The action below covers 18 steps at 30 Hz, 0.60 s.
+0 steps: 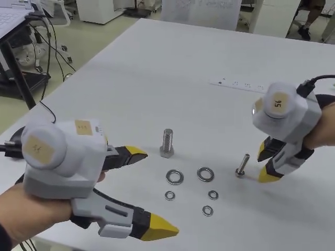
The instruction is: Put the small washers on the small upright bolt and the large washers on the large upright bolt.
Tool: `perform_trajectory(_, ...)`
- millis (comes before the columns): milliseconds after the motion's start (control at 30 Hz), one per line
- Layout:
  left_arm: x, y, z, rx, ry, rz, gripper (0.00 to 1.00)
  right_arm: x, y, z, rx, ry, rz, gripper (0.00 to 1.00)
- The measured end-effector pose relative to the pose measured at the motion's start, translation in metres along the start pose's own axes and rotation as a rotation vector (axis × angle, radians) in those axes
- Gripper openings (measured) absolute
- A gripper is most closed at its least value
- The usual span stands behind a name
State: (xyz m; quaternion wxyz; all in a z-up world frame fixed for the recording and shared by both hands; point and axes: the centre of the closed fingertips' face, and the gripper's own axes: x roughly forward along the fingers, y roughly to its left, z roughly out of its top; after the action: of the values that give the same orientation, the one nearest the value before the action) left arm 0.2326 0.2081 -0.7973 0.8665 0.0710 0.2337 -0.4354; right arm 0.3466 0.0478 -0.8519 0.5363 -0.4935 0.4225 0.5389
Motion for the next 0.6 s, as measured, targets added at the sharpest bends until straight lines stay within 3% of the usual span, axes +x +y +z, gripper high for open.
perform_trajectory(600,0.001,-0.002,0.003,0.015,-0.003,-0.006,0.86,-0.008,0.026,0.011,-0.021,-0.024,0.007,0.30)
